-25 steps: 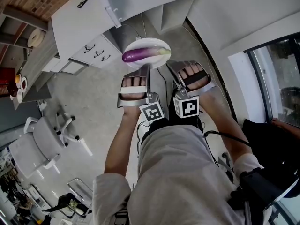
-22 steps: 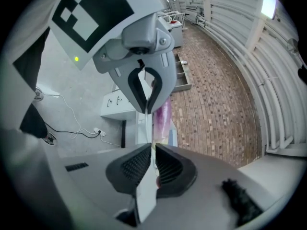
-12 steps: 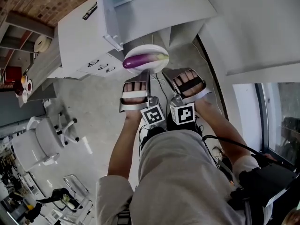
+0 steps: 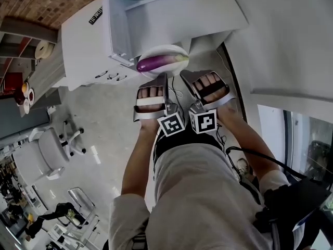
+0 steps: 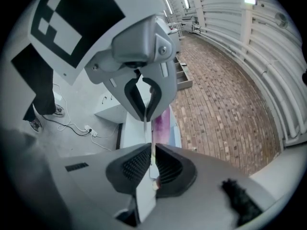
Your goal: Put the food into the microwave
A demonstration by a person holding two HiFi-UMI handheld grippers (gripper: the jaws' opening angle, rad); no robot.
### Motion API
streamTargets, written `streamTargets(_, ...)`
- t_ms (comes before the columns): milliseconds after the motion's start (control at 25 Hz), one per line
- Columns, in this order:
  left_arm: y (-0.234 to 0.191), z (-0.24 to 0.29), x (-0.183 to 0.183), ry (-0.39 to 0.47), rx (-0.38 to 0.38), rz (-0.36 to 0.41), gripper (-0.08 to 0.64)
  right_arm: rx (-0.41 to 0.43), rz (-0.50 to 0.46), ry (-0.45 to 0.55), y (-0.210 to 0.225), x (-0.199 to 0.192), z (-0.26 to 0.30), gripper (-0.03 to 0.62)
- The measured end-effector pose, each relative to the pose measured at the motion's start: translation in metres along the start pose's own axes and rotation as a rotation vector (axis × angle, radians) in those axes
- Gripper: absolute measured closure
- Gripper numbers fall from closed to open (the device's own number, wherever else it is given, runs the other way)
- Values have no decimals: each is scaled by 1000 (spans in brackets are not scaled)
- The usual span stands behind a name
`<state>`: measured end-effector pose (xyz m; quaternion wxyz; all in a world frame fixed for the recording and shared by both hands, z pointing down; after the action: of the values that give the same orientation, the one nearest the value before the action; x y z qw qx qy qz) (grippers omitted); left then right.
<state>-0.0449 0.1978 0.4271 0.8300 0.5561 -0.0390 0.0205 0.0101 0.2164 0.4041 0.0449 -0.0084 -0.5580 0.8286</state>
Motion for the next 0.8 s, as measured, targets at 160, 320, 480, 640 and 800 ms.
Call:
streamTargets(160,-7,29,3,18,-2,10,534,-2,19,-21,8,-6,28,561)
streamTargets(320,-21,66,6,52,-3,8,534,5,-14,-51,22,-10,64,561)
streamTargets(480,-42,103,8,82,1,-1,534,7,6,-93,43,-14,103,561)
streamTargets(640,-56,140,2,92,-6,-8,534,10,-7,-111,57,-9,137,565)
streamTargets(800,-69,163,-3,98,-30,-16,534,26,-11,-127,71,-5,163,565)
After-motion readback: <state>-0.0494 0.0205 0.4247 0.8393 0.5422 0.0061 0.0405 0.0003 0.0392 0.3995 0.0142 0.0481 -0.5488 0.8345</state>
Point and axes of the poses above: the fingertips, and each gripper's own axes: z forward along the fingers, y to its right, x out of its top, the point moved 5 cm from there along -z, backward along the fingers, and after that the axes turned 13 degrees about -y, right-handed, at the moved point
